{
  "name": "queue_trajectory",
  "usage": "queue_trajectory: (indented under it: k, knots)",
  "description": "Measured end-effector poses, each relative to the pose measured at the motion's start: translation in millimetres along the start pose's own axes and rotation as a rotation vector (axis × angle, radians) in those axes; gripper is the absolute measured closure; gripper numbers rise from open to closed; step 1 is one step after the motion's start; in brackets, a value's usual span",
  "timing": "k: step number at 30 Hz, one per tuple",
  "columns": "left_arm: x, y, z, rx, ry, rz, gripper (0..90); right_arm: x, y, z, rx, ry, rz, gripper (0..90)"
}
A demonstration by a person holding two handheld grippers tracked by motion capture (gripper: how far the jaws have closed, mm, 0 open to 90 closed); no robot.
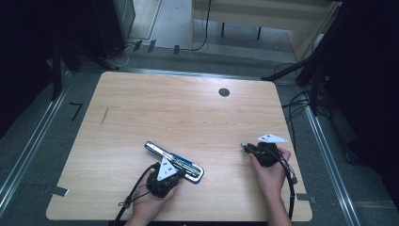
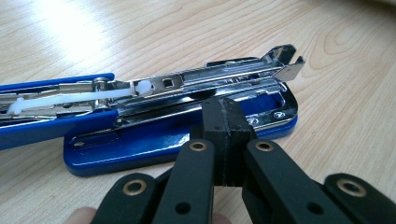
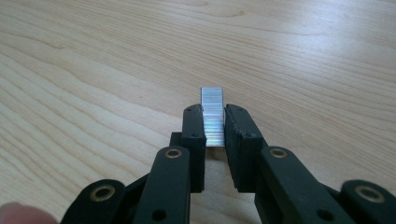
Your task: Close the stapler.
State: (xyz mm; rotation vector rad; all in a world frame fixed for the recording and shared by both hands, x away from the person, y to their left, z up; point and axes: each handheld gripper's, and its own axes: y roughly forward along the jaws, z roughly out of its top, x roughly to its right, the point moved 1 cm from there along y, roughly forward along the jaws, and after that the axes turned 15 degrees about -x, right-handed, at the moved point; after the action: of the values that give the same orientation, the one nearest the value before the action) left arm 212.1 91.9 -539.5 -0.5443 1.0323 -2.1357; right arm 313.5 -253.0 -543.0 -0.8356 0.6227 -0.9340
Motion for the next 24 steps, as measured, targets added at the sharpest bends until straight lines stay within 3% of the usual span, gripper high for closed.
queue_trajectory:
  k: [11,24]
  knots:
    - [-0.3,-0.1,0.0,-0.001,0.001,-0.002,90.0,-11.1,-9.0,2.2,0.006,-0.042,0.029,79.9]
    - [-0.4,-0.1,0.0,-0.001,0.001,-0.002,90.0,-36.5,-18.6,10.6,0.004,-0.121,0.068,80.0]
